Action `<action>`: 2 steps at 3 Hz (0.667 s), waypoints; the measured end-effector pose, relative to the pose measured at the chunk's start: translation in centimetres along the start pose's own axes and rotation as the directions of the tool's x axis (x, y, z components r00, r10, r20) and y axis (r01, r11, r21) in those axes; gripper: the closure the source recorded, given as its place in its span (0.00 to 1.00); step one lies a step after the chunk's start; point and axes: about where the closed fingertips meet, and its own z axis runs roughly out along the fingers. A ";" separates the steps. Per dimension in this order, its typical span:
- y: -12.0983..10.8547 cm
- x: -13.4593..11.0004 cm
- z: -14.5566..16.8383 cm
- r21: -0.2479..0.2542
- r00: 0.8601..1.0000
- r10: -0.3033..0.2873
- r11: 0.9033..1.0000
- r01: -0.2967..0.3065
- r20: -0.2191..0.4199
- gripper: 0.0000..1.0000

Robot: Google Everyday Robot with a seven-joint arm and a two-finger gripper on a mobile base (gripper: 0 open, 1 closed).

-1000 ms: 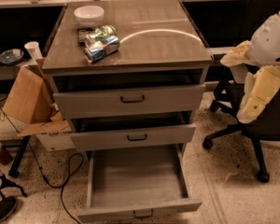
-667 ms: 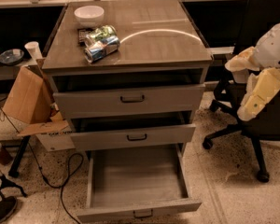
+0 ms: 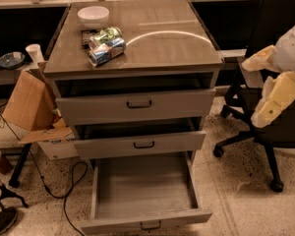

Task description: Close bottom drawer

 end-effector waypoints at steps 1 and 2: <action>0.2 1.2 -2.0 0.093 0.998 0.053 0.994 -0.057 0.046 0.00; -0.1 2.5 -2.7 0.108 0.991 0.108 0.987 -0.116 0.083 0.00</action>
Offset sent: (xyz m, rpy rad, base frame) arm -0.0111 -0.0561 0.0076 0.0980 -0.0410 -0.2325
